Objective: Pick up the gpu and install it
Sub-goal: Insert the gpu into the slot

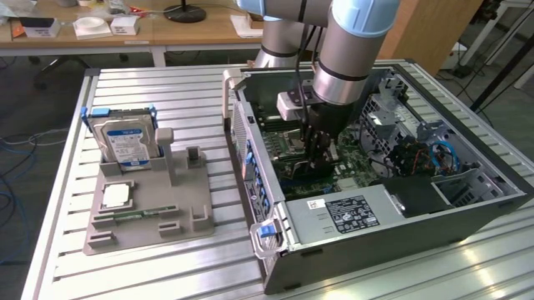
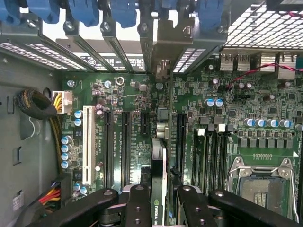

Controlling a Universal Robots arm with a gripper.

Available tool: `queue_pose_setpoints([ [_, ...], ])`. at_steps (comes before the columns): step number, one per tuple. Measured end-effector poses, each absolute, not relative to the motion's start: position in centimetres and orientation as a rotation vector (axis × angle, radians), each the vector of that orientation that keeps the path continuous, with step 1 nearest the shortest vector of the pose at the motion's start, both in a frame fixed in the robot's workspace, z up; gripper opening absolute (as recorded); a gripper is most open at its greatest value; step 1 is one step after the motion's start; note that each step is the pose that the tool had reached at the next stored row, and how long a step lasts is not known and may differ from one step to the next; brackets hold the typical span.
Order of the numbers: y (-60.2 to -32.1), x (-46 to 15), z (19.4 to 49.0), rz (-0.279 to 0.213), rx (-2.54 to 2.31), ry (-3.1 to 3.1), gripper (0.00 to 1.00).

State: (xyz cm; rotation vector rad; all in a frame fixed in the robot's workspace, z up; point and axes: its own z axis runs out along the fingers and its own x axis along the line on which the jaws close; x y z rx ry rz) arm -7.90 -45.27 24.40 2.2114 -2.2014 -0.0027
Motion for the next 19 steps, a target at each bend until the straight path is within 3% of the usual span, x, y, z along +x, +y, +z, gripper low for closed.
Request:
queue_pose_setpoints([
  [16,-45.23,-7.90,24.07,-0.005,2.214,-2.204,0.26],
  [19,-45.26,-7.90,24.14,-0.003,2.212,-2.202,0.33],
])
